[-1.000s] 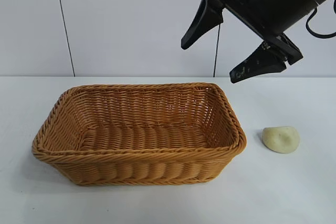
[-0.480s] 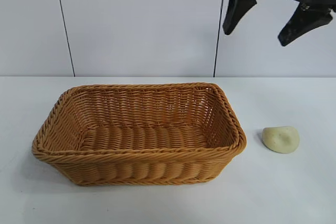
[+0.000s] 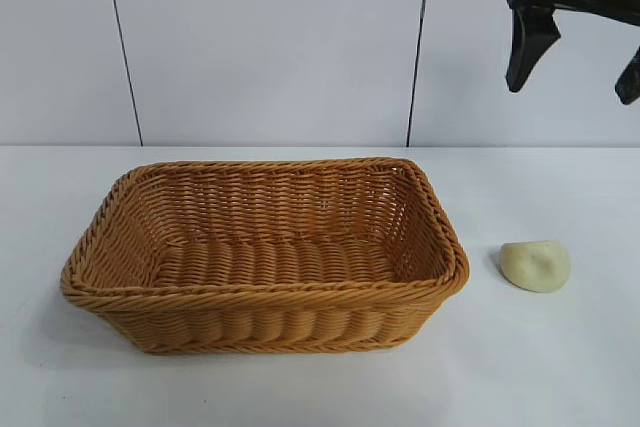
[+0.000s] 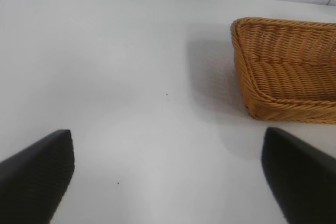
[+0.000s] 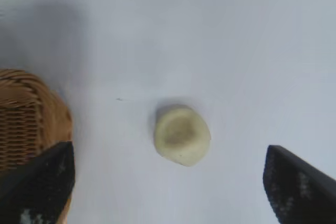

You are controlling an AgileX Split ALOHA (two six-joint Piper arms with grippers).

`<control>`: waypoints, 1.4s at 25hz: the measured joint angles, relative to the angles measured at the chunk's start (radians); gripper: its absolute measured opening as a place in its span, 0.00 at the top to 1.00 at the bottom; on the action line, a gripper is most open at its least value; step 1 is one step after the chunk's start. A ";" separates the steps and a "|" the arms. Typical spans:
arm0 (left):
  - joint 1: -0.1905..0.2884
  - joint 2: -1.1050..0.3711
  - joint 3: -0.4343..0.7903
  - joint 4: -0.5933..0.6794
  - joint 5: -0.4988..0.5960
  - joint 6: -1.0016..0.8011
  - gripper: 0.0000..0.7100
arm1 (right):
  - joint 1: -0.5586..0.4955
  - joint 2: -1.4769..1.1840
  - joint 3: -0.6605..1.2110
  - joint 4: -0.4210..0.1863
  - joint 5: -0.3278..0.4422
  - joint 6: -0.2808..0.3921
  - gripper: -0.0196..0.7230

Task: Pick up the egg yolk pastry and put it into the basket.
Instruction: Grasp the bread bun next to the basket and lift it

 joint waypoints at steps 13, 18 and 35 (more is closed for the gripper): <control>0.000 0.000 0.000 -0.001 0.000 0.000 0.02 | -0.022 0.267 -0.001 0.143 -0.014 -0.060 0.04; 0.000 0.000 0.000 -0.002 -0.001 0.000 0.02 | -0.022 0.361 -0.001 0.148 -0.035 -0.060 0.05; 0.000 0.000 0.000 -0.002 -0.002 0.000 0.02 | -0.022 0.401 -0.006 0.150 -0.055 -0.056 0.69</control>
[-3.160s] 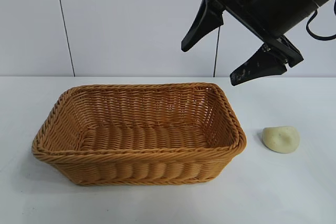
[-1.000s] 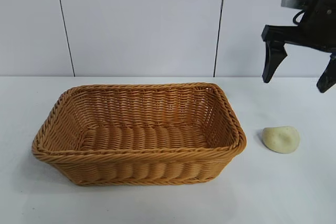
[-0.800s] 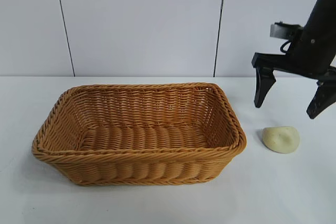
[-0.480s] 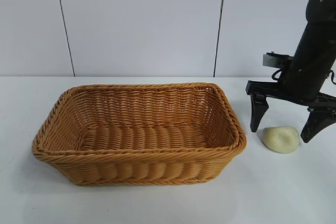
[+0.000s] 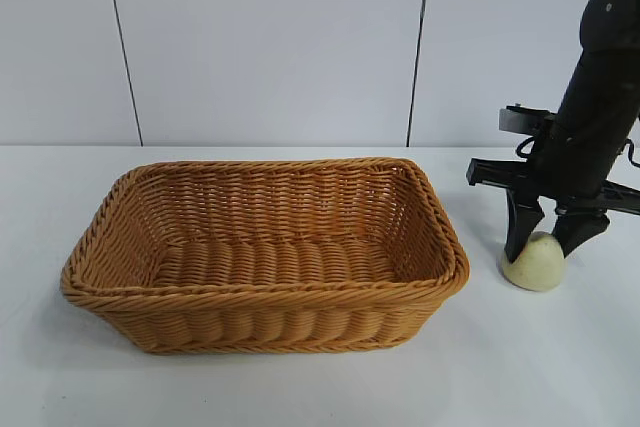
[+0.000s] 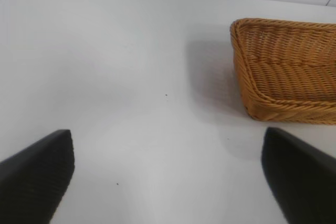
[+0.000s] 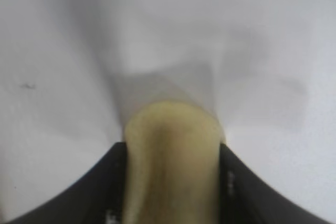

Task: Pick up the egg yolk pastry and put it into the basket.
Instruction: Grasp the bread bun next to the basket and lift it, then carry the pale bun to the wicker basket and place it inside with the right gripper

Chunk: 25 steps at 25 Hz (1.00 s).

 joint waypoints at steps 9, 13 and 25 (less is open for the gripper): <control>0.000 0.000 0.000 0.000 0.000 0.000 0.02 | 0.000 -0.076 -0.173 0.000 0.185 -0.019 0.73; 0.000 0.000 0.000 0.000 0.000 0.000 0.02 | 0.005 -0.111 -0.295 0.001 0.267 -0.019 0.73; 0.000 0.000 0.000 0.000 -0.001 0.001 0.02 | 0.266 -0.115 -0.475 0.001 0.338 -0.019 0.73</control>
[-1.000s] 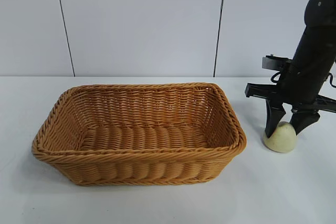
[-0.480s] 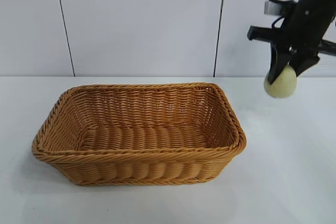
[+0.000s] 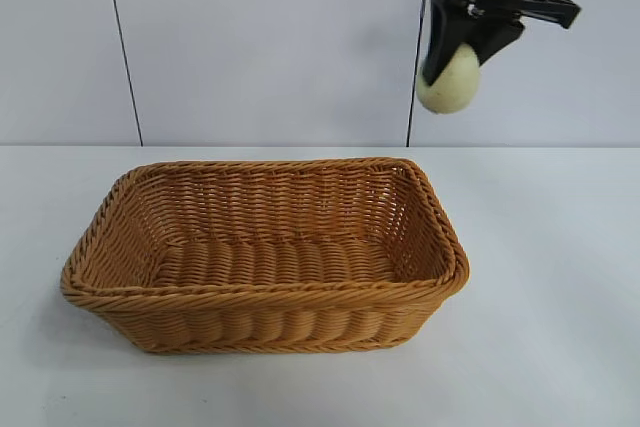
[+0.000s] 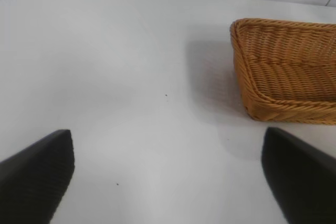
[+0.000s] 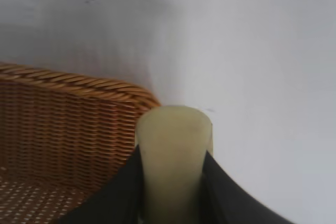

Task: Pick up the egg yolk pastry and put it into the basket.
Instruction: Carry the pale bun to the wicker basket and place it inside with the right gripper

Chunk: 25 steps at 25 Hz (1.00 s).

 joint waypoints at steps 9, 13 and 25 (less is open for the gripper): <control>0.000 0.000 0.000 0.000 0.000 0.000 0.02 | 0.222 0.008 -0.003 0.000 -0.126 0.042 0.73; 0.000 0.000 0.000 0.000 0.000 0.000 0.02 | 0.259 0.063 -0.004 0.000 -0.153 0.060 0.73; 0.000 0.000 0.000 0.000 0.000 0.000 0.02 | 0.282 0.280 -0.004 0.023 -0.184 0.068 0.70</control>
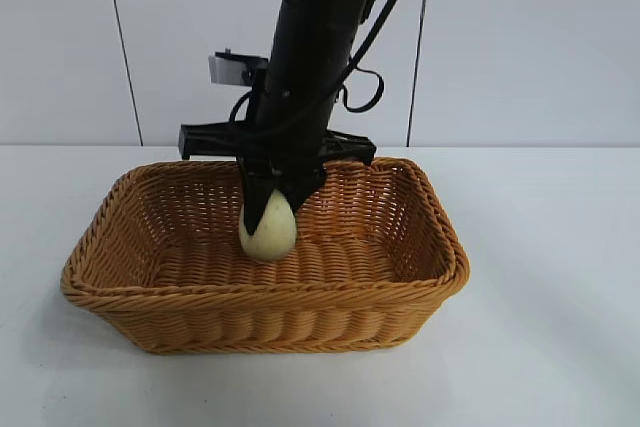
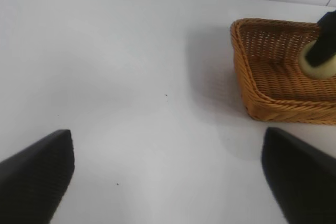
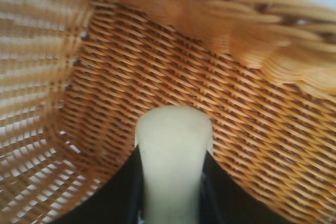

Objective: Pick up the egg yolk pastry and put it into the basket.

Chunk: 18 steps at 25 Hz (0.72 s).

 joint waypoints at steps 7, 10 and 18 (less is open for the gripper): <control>0.000 0.000 0.000 0.000 0.000 0.000 0.02 | 0.000 0.002 -0.002 0.003 -0.012 -0.015 0.21; 0.000 0.000 0.000 0.000 0.000 0.000 0.02 | 0.000 -0.002 -0.002 0.002 0.026 -0.018 0.13; 0.000 0.000 0.000 0.001 0.000 0.000 0.02 | 0.000 -0.108 -0.003 -0.069 0.050 -0.011 0.12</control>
